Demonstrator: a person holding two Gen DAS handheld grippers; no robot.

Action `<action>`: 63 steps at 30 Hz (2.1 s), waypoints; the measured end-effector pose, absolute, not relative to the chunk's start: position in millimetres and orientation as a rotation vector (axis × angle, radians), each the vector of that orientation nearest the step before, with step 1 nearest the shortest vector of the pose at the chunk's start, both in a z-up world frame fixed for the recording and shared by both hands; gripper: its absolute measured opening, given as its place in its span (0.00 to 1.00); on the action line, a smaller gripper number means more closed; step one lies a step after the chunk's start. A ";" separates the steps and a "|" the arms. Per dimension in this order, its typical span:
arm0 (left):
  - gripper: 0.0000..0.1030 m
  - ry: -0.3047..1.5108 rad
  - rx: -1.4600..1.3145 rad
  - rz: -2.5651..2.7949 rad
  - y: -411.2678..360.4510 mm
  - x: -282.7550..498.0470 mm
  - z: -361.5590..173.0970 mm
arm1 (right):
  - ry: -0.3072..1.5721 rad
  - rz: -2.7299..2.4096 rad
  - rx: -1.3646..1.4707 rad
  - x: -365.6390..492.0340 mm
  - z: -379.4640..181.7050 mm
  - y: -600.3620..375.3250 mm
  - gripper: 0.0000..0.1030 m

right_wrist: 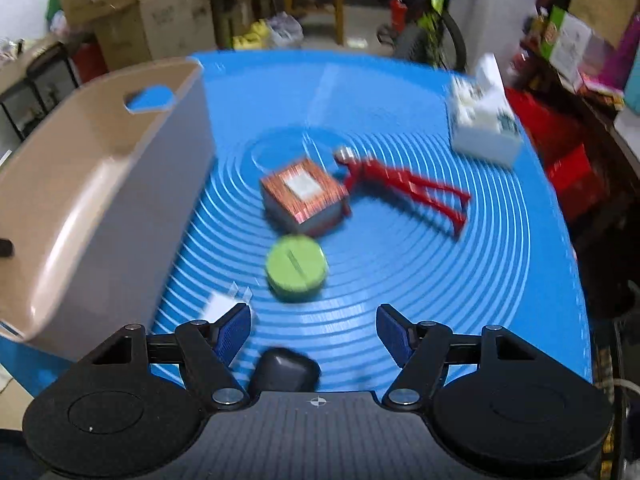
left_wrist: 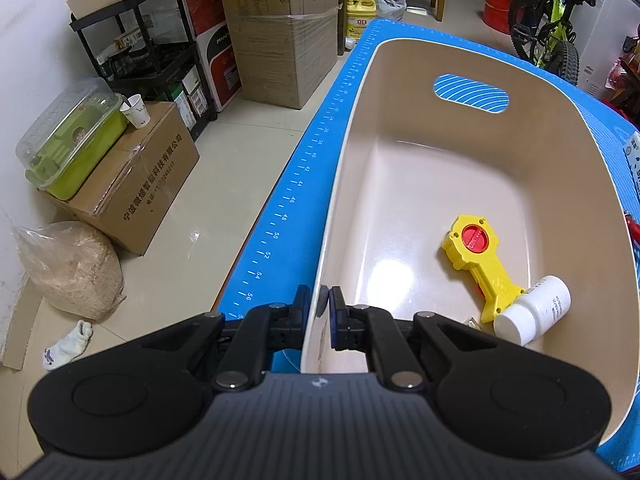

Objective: Organize rigid objects
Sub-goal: 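Grasp the black earbud case with the right gripper, then carry the black earbud case into the basket with the right gripper and release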

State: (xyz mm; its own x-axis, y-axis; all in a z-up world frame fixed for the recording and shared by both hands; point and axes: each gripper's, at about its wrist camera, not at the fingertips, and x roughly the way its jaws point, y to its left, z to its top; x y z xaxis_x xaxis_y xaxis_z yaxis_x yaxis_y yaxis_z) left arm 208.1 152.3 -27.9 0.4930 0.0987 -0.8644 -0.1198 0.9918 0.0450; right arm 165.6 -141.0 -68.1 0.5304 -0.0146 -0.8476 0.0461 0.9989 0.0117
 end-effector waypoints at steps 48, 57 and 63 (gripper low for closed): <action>0.12 1.047 -0.021 0.133 151.9 208.0 -27.8 | 0.794 -0.027 0.024 169.4 -10.5 -126.8 0.48; 0.12 1.047 -0.021 0.133 152.3 208.0 -27.3 | 0.635 0.072 0.016 193.7 38.2 -94.0 0.48; 0.12 1.048 -0.018 0.131 152.5 208.1 -25.8 | 0.592 0.178 -0.050 215.8 50.4 -49.6 0.48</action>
State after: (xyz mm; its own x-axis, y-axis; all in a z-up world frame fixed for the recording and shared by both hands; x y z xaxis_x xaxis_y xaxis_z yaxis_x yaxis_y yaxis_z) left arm 208.1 152.5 -25.8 0.4924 0.0992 -0.8647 -0.1164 0.9921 0.0476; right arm 215.8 -49.6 50.4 0.8148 0.1530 -0.5593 -0.1814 0.9834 0.0047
